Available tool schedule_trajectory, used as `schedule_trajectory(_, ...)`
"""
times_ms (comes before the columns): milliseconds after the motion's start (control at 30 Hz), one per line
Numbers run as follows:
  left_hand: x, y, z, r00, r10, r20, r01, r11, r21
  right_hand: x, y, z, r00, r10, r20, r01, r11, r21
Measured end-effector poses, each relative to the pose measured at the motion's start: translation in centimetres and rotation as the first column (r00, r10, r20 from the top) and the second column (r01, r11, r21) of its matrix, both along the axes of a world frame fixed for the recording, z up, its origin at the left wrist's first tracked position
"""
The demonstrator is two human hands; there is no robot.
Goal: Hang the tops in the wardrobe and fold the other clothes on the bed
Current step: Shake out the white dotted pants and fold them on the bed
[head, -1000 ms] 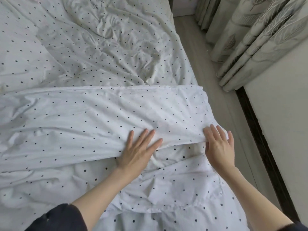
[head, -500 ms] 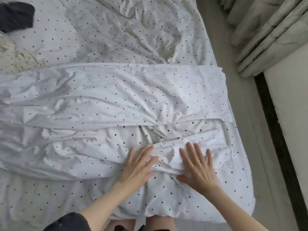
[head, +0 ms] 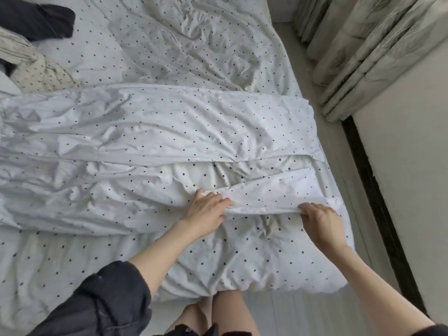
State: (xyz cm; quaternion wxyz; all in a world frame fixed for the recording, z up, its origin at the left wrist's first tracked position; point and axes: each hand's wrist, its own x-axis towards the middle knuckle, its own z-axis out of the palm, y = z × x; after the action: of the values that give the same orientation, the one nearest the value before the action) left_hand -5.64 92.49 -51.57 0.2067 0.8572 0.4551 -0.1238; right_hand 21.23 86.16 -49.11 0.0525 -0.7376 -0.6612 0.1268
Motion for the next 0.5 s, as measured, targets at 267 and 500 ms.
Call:
schedule_trajectory(267, 1.0, -1.0, 7.0, 0.995, -0.032, 0.093, 0.065, 0.925, -0.374, 1.7, -4.8, 8.2, 0.956, -0.286, -0.069, 0.227, 0.864, -0.449)
schedule_trajectory(500, 3.8, 1.2, 11.5, 0.995, 0.016, 0.098, 0.052, 0.754, -0.655, 3.8, -1.3, 12.9, 0.969, -0.192, -0.154, 0.012, 0.660, -0.751)
